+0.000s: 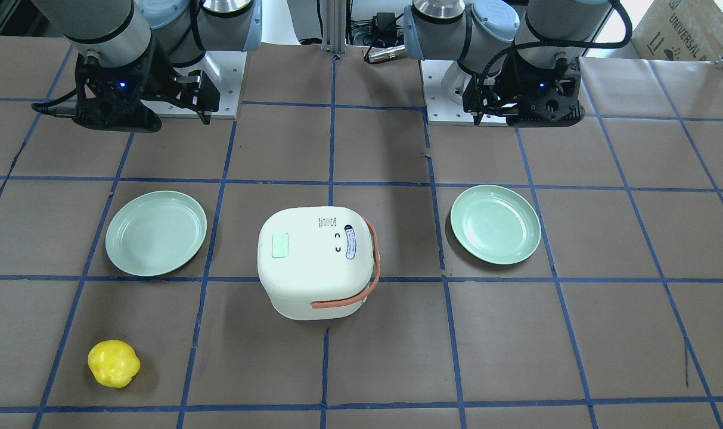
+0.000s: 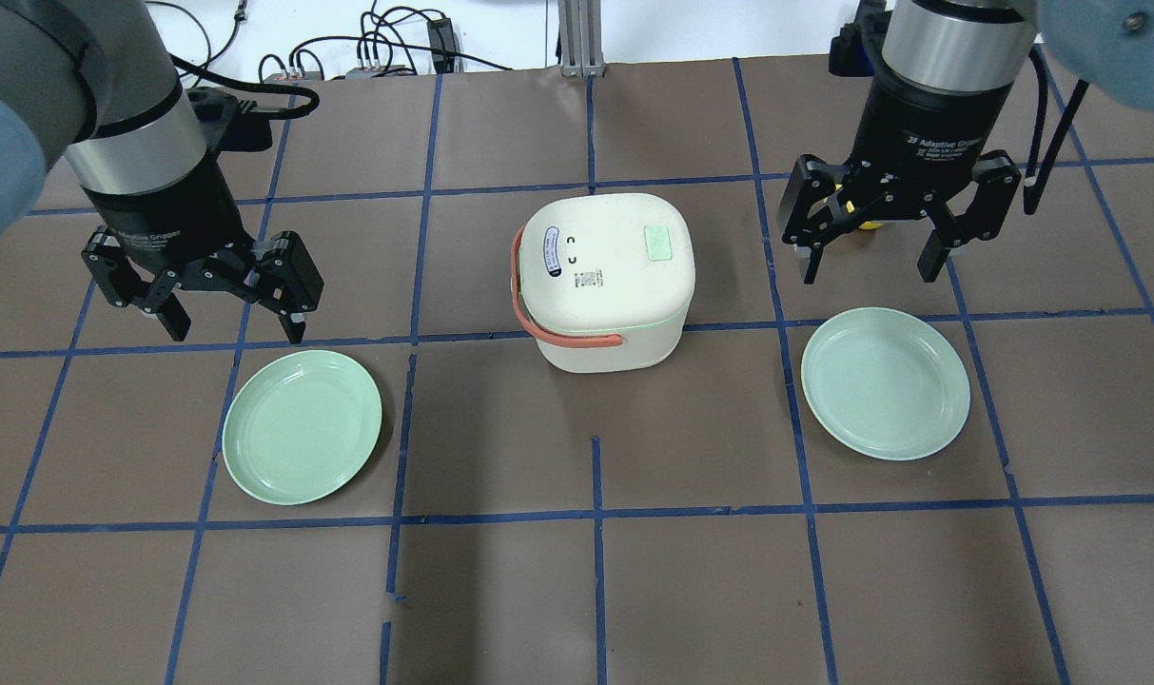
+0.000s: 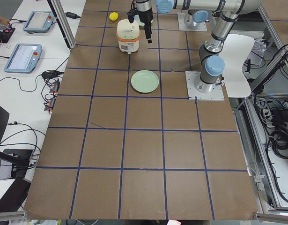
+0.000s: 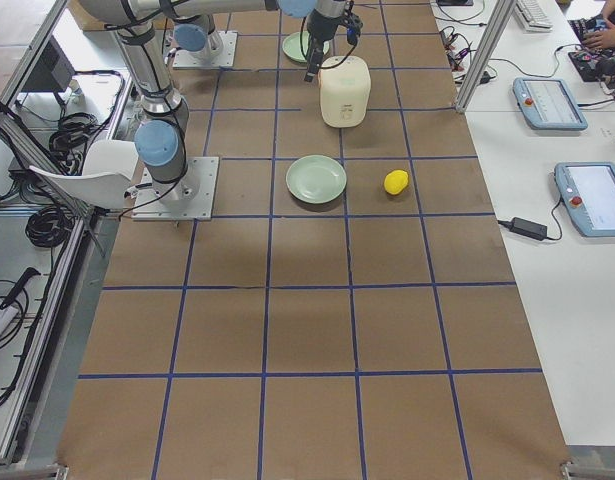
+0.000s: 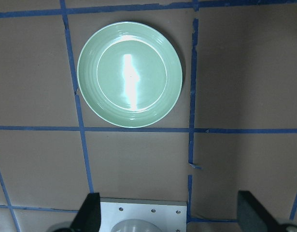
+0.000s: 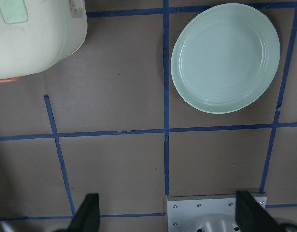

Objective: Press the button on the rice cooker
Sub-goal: 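Move the right gripper over the white rice cooker's green lid button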

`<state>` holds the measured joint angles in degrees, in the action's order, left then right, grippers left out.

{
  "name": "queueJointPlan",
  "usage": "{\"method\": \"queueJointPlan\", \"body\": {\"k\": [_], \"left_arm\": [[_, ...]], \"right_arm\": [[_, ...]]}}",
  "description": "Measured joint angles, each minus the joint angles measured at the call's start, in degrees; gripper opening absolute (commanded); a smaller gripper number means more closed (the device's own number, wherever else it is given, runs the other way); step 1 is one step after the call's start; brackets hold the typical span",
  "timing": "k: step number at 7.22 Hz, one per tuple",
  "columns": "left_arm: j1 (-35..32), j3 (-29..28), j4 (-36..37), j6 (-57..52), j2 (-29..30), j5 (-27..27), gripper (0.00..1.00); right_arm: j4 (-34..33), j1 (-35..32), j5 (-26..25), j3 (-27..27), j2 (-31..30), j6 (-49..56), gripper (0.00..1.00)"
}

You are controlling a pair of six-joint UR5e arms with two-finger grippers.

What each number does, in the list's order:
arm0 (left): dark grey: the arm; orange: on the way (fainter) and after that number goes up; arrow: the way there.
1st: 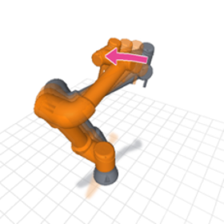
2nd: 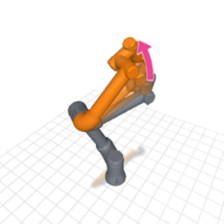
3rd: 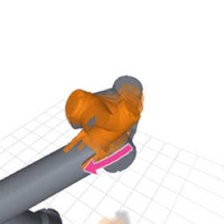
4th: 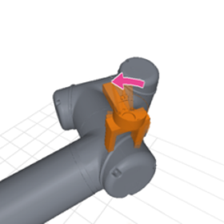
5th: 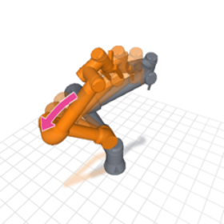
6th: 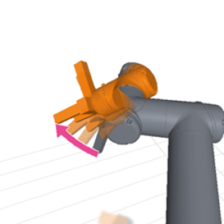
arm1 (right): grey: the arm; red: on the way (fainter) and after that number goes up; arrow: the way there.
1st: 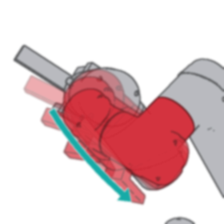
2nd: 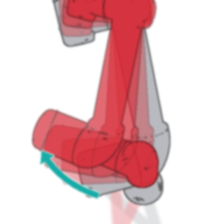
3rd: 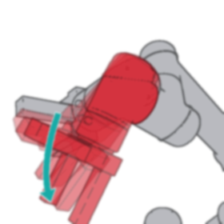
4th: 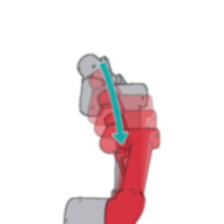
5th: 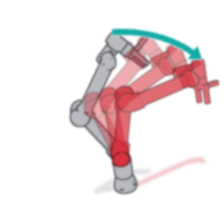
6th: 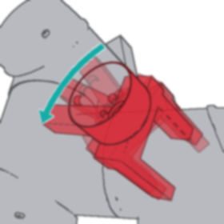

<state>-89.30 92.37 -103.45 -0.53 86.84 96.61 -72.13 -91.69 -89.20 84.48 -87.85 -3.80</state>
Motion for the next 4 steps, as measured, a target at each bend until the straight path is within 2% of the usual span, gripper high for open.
{"method": "queueJointPlan", "body": {"k": [4], "left_arm": [[0.0,0.0,0.0,0.0,0.0,0.0,1.00]], "right_arm": [[-3.5,1.2,0.5,0.2,0.0,1.9,0.98]]}}
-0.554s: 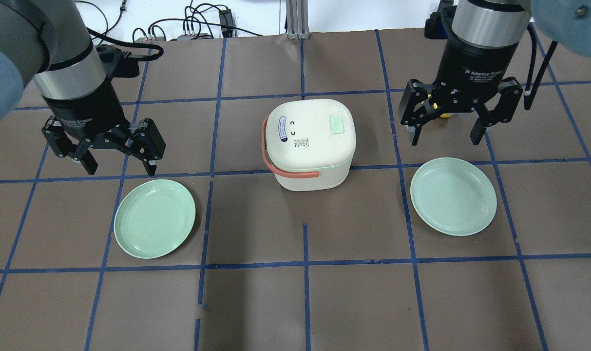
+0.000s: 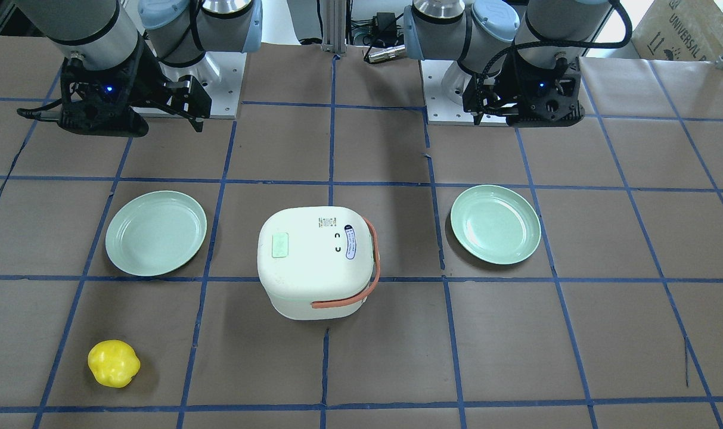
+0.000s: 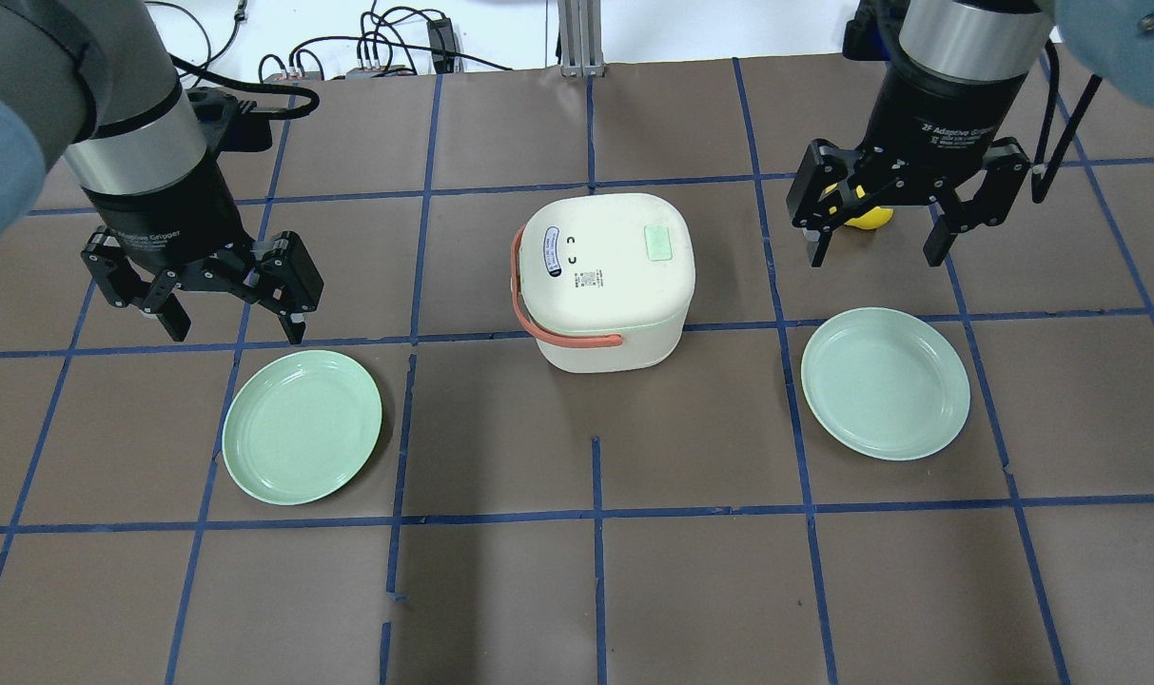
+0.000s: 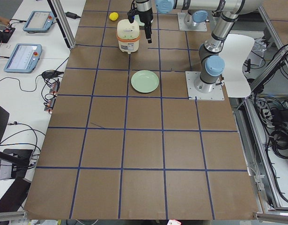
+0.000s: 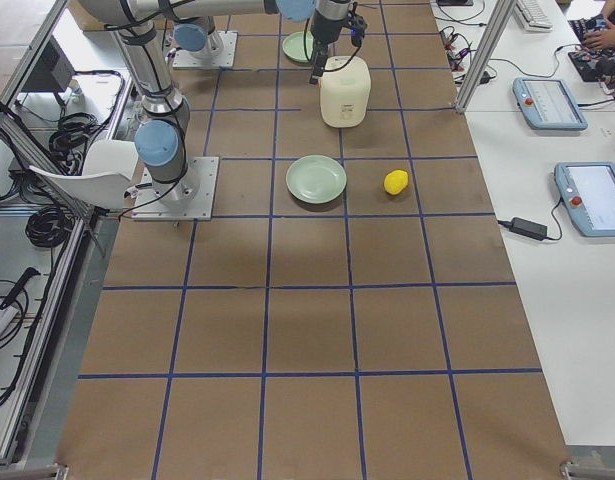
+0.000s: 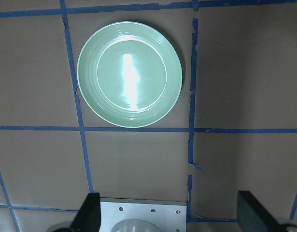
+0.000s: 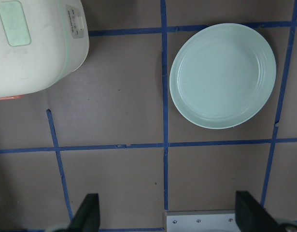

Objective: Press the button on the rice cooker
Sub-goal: 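Move the right gripper over the white rice cooker's green lid button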

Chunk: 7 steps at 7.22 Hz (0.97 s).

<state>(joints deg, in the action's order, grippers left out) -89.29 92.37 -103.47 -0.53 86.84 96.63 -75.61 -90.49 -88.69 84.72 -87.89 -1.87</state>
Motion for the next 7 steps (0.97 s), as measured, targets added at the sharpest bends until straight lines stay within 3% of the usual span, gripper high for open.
{"method": "queueJointPlan", "body": {"k": [5,7], "left_arm": [[0.0,0.0,0.0,0.0,0.0,0.0,1.00],[0.0,0.0,0.0,0.0,0.0,0.0,1.00]], "right_arm": [[-4.5,-0.4,0.0,0.5,0.1,0.5,1.00],[-10.5,-3.9,0.2,-0.9,2.3,-1.7,1.00]]}}
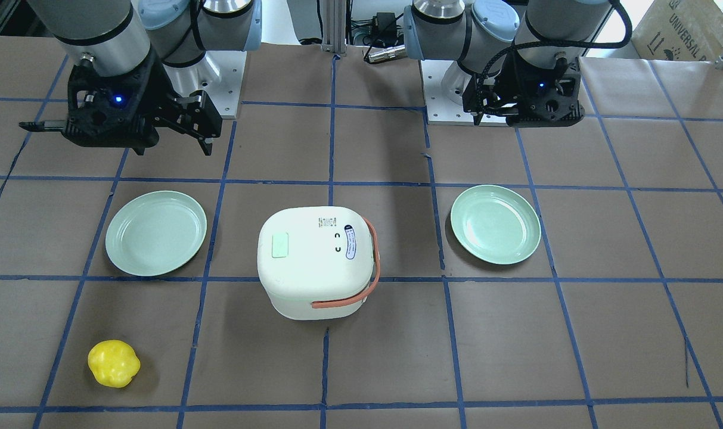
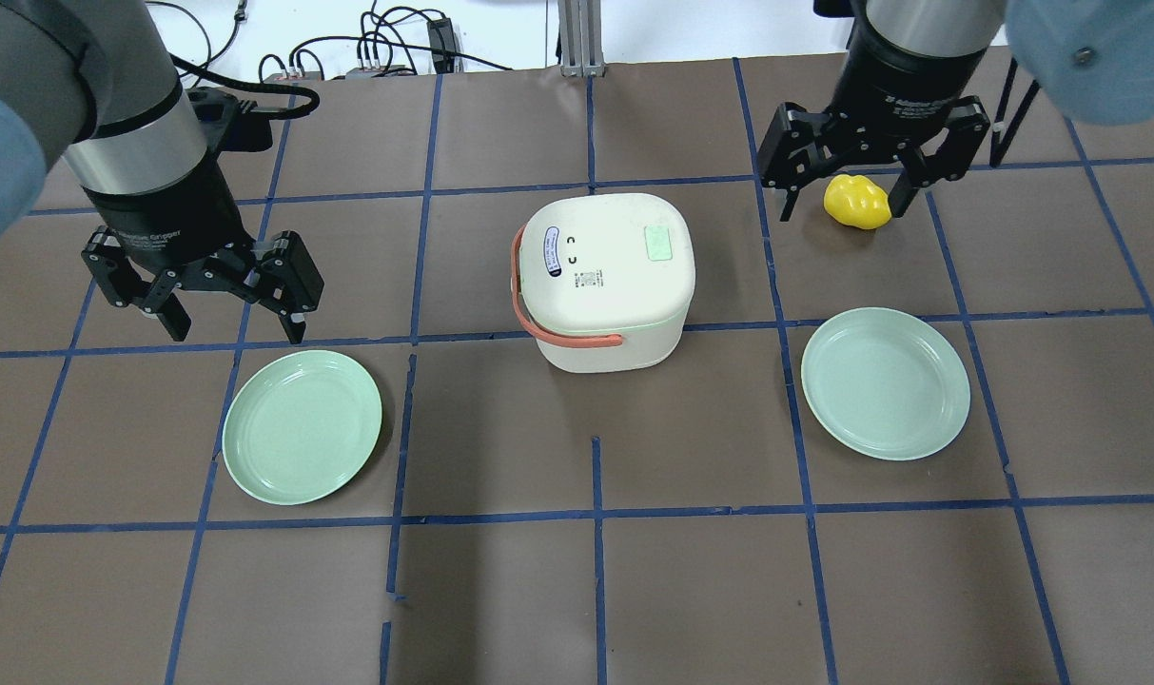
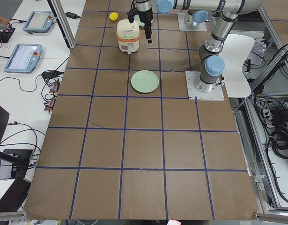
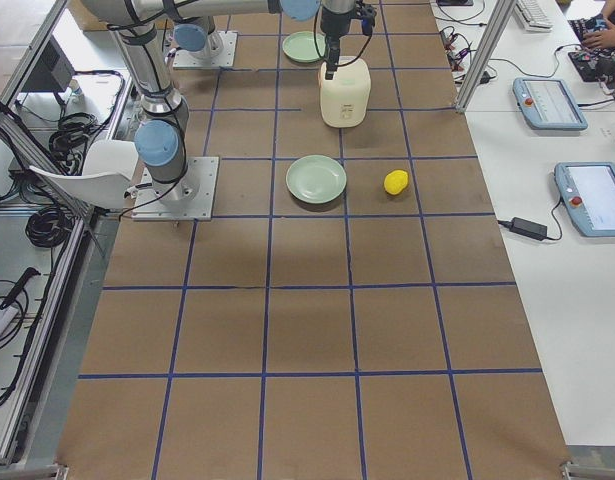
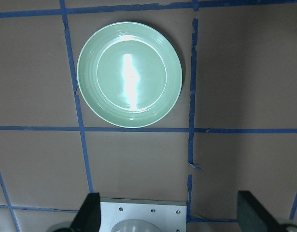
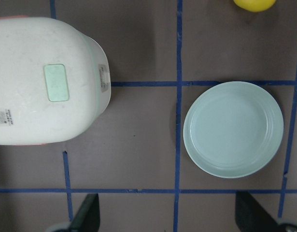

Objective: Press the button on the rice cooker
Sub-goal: 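Move the right gripper over the white rice cooker's green lid button, then lower the right gripper and press down on the green lid button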

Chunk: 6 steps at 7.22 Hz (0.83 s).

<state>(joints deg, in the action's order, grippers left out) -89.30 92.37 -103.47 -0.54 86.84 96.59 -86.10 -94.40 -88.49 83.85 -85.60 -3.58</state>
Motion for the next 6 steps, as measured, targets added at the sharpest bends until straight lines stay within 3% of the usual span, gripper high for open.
{"method": "queueJointPlan", "body": {"k": [3,5,6], "left_arm": [[0.0,0.0,0.0,0.0,0.0,0.0,1.00],[0.0,0.0,0.0,0.0,0.0,0.0,1.00],[0.0,0.0,0.0,0.0,0.0,0.0,1.00]], "right_arm": [[-9.9,-6.5,0.1,-1.1,7.0,-6.8,1.00],[-11.1,-7.0,0.0,-0.4,8.4,-6.7,1.00],[-11.5,-7.1,-0.1,-0.2,8.7,-6.9,0.92]]}}
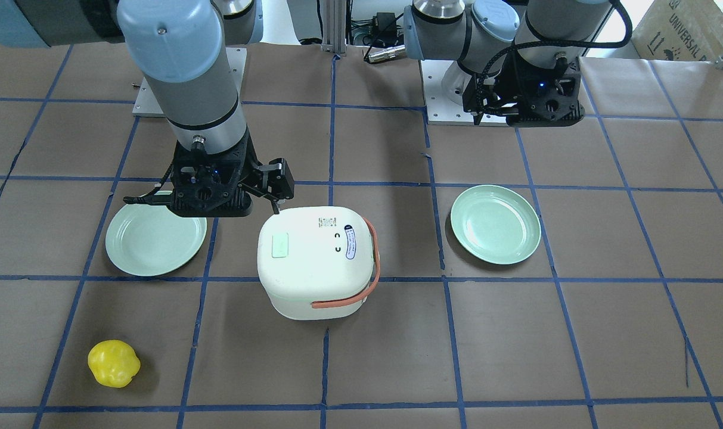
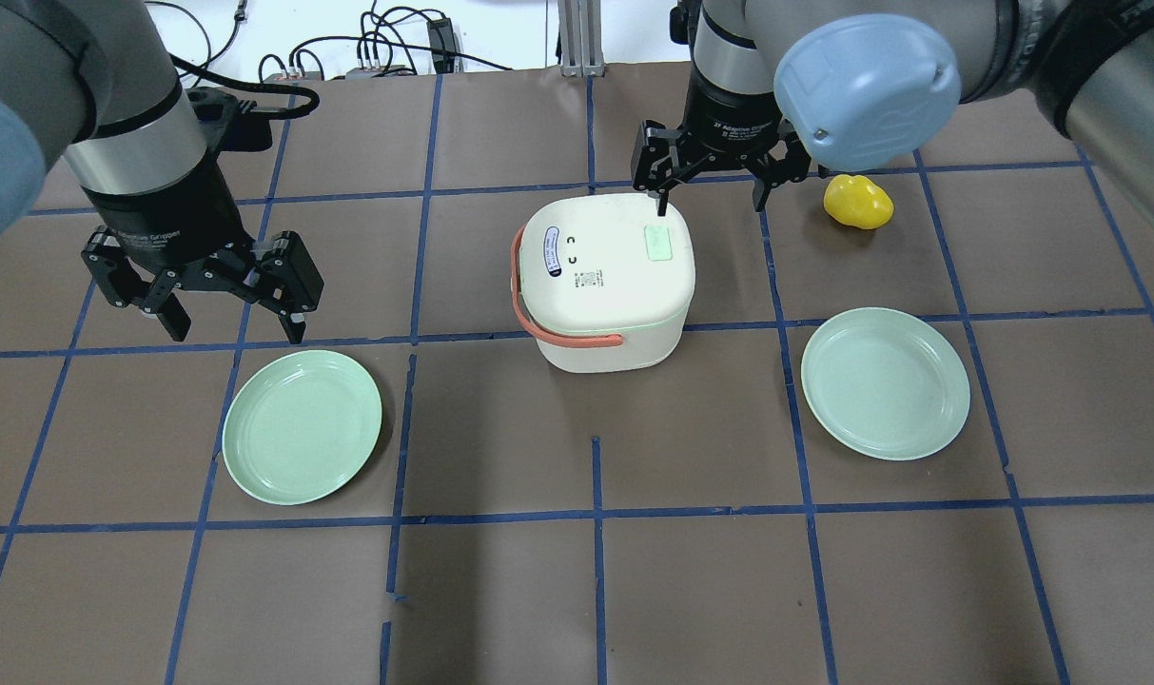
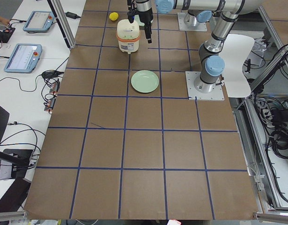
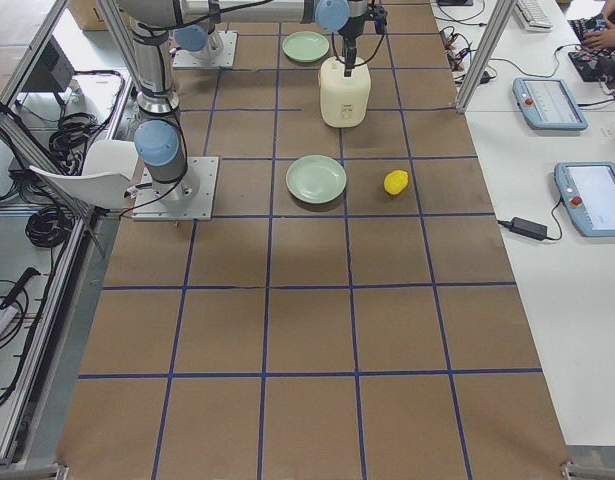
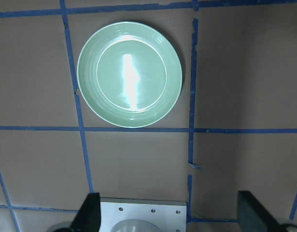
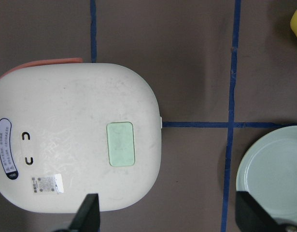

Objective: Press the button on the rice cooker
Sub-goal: 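Lower the right gripper and press down on the green lid button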

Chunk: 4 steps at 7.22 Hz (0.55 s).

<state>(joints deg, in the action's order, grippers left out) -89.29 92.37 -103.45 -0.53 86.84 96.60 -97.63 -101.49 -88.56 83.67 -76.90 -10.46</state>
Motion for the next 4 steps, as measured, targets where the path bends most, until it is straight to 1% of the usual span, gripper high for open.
{"method": "queueJointPlan", "body": {"k": [1,2,4], "left_arm": [[0.0,0.0,0.0,0.0,0.0,0.0,1.00],[0.0,0.0,0.0,0.0,0.0,0.0,1.00],[0.0,0.0,0.0,0.0,0.0,0.0,1.00]], "right_arm": [[-0.4,-0.1,-0.3,0.0,0.2,-0.3,0.32],[-0.6,-0.1,-0.5,0.1,0.2,-0.5,0.08],[-0.3,-0.4,1.1,0.2,0.5,-0.6,0.07]]}}
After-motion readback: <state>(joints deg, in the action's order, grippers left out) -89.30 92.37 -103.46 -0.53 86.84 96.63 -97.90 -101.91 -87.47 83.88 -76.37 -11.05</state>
